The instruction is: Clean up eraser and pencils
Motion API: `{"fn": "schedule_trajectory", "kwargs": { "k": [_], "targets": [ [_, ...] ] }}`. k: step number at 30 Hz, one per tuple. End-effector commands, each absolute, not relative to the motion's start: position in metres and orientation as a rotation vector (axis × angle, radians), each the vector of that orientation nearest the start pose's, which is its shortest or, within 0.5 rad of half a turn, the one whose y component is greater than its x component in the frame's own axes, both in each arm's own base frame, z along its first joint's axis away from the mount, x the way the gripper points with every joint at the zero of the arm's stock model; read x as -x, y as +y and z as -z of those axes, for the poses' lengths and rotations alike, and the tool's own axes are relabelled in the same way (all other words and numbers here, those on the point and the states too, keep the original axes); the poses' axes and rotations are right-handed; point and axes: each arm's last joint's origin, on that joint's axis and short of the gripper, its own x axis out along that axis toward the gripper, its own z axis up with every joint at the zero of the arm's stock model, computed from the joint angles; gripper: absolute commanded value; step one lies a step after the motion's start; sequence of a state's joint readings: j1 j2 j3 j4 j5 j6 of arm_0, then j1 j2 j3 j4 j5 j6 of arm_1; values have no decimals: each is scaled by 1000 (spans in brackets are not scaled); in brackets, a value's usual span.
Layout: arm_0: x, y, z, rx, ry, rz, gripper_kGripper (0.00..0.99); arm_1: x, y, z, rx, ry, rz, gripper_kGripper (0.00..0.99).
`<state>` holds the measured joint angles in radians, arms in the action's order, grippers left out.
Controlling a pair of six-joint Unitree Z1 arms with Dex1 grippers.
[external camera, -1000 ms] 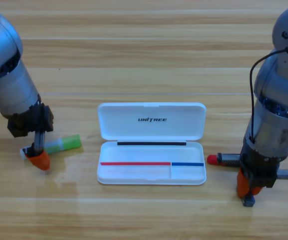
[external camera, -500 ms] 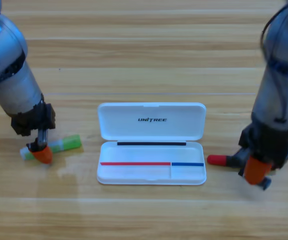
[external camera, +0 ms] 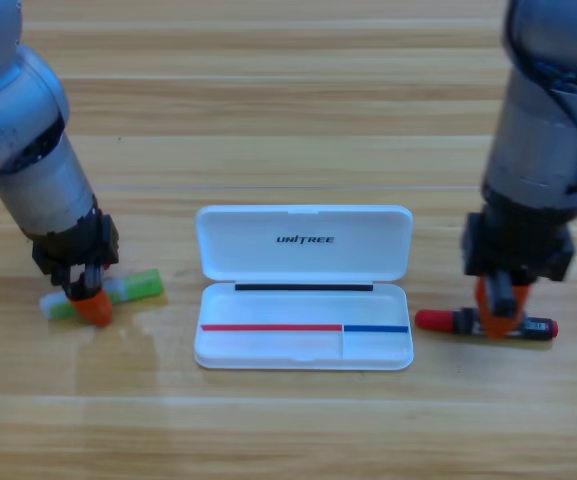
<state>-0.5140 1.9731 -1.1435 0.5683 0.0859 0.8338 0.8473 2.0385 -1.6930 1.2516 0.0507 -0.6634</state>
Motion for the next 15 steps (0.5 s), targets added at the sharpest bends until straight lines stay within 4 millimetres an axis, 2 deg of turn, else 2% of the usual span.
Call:
{"fn": "schedule_trajectory", "kwargs": {
  "k": [1, 7, 8, 15],
  "targets": [
    [-311, -164, -162, -1121, 1210, 947, 508, -264, 318, -244, 1154, 1302, -1261, 0],
    [-311, -164, -166, -1130, 1191, 953, 49, -277, 337, -233, 1152, 1282, -1269, 0],
    [-312, -164, -167, -1132, 1187, 949, 0, -279, 339, -230, 1152, 1282, -1269, 0],
    [-310, -161, -175, -1157, 1187, 910, 0, -281, 358, -219, 1165, 1266, -1287, 0]
  ]
}}
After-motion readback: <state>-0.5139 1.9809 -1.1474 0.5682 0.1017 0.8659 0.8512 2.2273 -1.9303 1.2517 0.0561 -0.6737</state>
